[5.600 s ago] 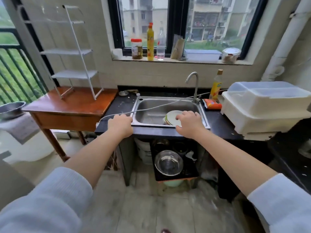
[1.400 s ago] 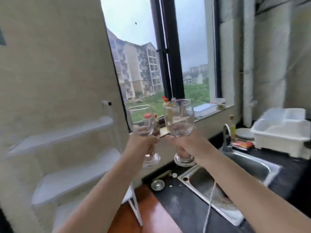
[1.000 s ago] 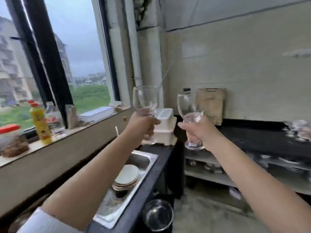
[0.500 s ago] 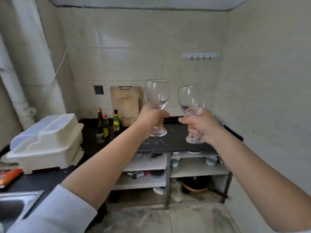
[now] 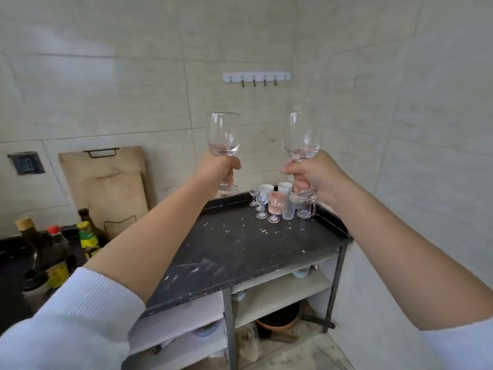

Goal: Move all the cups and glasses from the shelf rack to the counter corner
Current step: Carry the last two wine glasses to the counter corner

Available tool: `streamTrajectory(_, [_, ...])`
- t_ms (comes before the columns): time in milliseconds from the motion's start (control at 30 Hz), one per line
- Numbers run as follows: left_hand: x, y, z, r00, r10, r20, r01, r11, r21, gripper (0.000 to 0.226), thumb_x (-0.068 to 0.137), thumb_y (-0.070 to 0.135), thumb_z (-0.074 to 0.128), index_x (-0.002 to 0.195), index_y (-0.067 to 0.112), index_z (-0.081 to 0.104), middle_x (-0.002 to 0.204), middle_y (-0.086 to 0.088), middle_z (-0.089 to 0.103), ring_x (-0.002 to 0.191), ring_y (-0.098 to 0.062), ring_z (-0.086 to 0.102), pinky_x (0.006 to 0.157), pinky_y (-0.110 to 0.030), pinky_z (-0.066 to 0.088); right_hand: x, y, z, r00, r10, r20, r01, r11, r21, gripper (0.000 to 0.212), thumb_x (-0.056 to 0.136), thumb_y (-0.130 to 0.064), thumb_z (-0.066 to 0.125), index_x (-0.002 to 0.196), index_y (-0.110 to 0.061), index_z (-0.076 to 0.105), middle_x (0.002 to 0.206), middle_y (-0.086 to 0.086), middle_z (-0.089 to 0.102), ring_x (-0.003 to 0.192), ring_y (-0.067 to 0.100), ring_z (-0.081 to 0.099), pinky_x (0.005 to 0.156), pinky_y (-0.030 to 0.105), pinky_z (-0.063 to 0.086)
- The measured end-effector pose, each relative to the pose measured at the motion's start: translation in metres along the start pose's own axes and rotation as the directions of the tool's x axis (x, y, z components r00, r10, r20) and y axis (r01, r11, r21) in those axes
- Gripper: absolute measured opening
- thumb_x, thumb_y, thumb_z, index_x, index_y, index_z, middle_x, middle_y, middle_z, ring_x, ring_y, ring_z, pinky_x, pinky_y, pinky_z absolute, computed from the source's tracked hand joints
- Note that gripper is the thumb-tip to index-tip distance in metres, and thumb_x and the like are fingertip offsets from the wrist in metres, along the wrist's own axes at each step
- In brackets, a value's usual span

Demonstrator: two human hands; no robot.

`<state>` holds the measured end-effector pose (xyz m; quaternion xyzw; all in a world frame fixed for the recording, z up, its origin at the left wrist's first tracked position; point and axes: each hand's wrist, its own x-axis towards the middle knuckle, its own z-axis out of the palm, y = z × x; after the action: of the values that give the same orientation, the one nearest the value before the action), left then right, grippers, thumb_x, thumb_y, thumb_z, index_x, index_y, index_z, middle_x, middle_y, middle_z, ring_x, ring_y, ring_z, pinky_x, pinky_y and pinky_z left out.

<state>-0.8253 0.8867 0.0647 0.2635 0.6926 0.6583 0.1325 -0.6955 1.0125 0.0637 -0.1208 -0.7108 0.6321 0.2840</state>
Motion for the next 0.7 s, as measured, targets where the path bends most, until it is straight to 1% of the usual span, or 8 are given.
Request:
streamTrajectory(200, [0.091, -0.023, 0.013, 0.995, 0.015, 0.099, -0.020, 0.999, 0.041, 0.035, 0.081, -0.006, 0.057, 0.058, 0.016, 0.039, 0.026, 0.010, 0.035, 0.021, -0.003, 0.034, 0.042, -0.018, 0.039, 0.088, 0.029, -0.014, 1.000, 0.018, 0.012, -0.019, 0.999, 0.046, 0.027, 0.079, 0.000, 0.063, 0.068, -0.018, 0.047, 0.026, -0.009, 0.037, 0.022, 0.004, 0.030, 0.036, 0.017, 0.035])
streamTrajectory(333, [0.157, -0.054, 0.023, 0.984, 0.033, 0.177, -0.033, 0.999, -0.001, 0.033, 0.080, -0.006, 0.062, 0.073, 0.019, 0.042, 0.057, 0.000, 0.039, 0.034, -0.004, 0.040, 0.042, -0.017, 0.039, 0.160, 0.066, -0.016, 0.998, 0.052, 0.045, -0.057, 0.991, 0.123, 0.019, 0.081, -0.034, 0.062, 0.076, -0.019, 0.052, 0.029, -0.010, 0.040, 0.028, 0.005, 0.036, 0.050, 0.024, 0.035])
streamTrajectory(400, [0.190, -0.068, 0.029, 0.983, 0.037, 0.181, -0.041, 0.999, 0.019, 0.034, 0.080, -0.003, 0.064, 0.082, 0.022, 0.041, 0.067, 0.000, 0.043, 0.046, -0.008, 0.042, 0.050, -0.020, 0.041, 0.197, 0.082, -0.018, 0.991, 0.080, 0.107, -0.098, 0.979, 0.179, 0.057, 0.048, -0.063, 0.072, 0.079, -0.019, 0.053, 0.035, -0.010, 0.046, 0.031, 0.006, 0.039, 0.047, 0.022, 0.039])
streamTrajectory(467, [0.223, -0.078, 0.034, 0.983, 0.037, 0.181, -0.035, 0.999, -0.015, 0.035, 0.081, 0.003, 0.066, 0.090, 0.023, 0.039, 0.070, -0.001, 0.046, 0.046, -0.007, 0.043, 0.054, -0.022, 0.043, 0.233, 0.097, -0.021, 0.989, 0.074, 0.125, -0.098, 0.976, 0.196, 0.087, 0.012, -0.072, 0.074, 0.078, -0.019, 0.054, 0.039, -0.008, 0.050, 0.032, 0.006, 0.041, 0.043, 0.019, 0.039])
streamTrajectory(500, [0.242, -0.084, 0.038, 0.984, 0.043, 0.175, -0.033, 0.998, -0.060, 0.034, 0.081, 0.005, 0.066, 0.091, 0.024, 0.039, 0.072, -0.002, 0.047, 0.045, -0.007, 0.044, 0.056, -0.023, 0.044, 0.254, 0.106, -0.025, 0.990, 0.070, 0.126, -0.094, 0.976, 0.198, 0.092, 0.006, -0.072, 0.074, 0.078, -0.018, 0.054, 0.042, -0.007, 0.052, 0.032, 0.006, 0.042, 0.042, 0.018, 0.038])
streamTrajectory(567, [0.280, -0.091, 0.045, 0.991, 0.028, 0.131, -0.006, 0.987, -0.161, 0.030, 0.083, 0.009, 0.065, 0.089, 0.026, 0.041, 0.083, -0.004, 0.051, 0.054, -0.009, 0.047, 0.059, -0.024, 0.047, 0.295, 0.121, -0.032, 0.989, 0.098, 0.109, -0.118, 0.974, 0.195, 0.080, 0.020, -0.067, 0.078, 0.078, -0.018, 0.054, 0.054, -0.003, 0.056, 0.036, 0.006, 0.045, 0.040, 0.017, 0.039])
streamTrajectory(633, [0.315, -0.098, 0.050, 0.997, 0.003, 0.080, 0.017, 0.969, -0.245, 0.026, 0.083, 0.011, 0.064, 0.087, 0.026, 0.043, 0.090, -0.001, 0.052, 0.068, -0.011, 0.051, 0.064, -0.025, 0.049, 0.331, 0.136, -0.040, 0.988, 0.114, 0.109, -0.133, 0.971, 0.196, 0.037, 0.064, -0.049, 0.073, 0.077, -0.019, 0.054, 0.067, -0.001, 0.056, 0.044, 0.007, 0.046, 0.040, 0.016, 0.040])
streamTrajectory(700, [0.347, -0.113, 0.056, 0.999, -0.013, 0.041, 0.023, 0.961, -0.276, 0.022, 0.083, 0.011, 0.064, 0.090, 0.022, 0.046, 0.090, 0.002, 0.052, 0.077, -0.010, 0.053, 0.068, -0.024, 0.048, 0.368, 0.157, -0.048, 0.986, 0.125, 0.107, -0.142, 0.973, 0.179, 0.014, 0.083, -0.025, 0.063, 0.077, -0.020, 0.051, 0.072, -0.001, 0.053, 0.055, 0.009, 0.048, 0.041, 0.015, 0.042])
